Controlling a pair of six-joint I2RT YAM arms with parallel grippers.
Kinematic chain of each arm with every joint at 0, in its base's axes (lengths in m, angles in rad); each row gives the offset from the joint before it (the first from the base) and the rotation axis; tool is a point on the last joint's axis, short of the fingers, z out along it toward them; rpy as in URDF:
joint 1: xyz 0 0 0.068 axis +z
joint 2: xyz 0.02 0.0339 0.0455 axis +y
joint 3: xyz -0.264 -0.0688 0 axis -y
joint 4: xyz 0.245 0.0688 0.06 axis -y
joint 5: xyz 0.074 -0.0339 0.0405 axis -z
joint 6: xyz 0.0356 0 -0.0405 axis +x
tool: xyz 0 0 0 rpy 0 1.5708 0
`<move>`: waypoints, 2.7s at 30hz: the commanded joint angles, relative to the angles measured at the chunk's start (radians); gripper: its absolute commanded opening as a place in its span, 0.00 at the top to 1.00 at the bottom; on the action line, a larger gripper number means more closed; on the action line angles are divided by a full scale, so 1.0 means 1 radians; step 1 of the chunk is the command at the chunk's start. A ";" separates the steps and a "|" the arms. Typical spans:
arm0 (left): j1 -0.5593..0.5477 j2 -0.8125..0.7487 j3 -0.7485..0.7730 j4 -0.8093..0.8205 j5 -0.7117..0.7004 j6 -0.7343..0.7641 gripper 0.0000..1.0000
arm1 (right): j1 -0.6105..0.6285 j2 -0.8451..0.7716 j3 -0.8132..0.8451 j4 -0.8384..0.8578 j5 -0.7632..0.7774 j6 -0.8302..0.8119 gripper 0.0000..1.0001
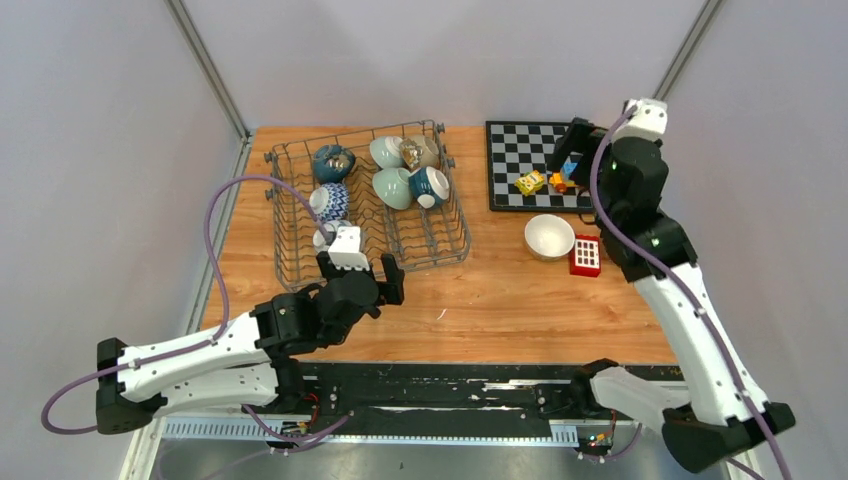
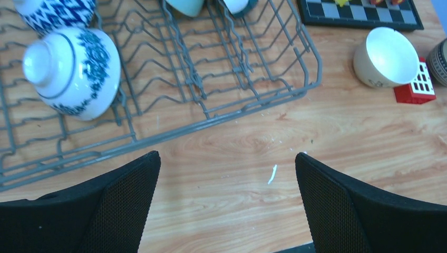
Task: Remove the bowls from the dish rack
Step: Pick up the bowl from the dish rack.
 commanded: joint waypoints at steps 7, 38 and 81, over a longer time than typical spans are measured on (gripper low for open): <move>0.122 -0.090 0.040 -0.005 0.013 0.197 0.00 | 0.410 -0.052 -0.205 -0.033 -0.364 -0.032 0.02; 1.130 0.149 -0.118 0.242 0.657 0.065 0.41 | 0.473 0.913 0.150 0.575 -0.951 0.492 0.21; 1.162 0.231 -0.218 0.343 0.658 0.061 0.62 | 0.483 1.236 0.386 0.616 -1.069 0.654 0.51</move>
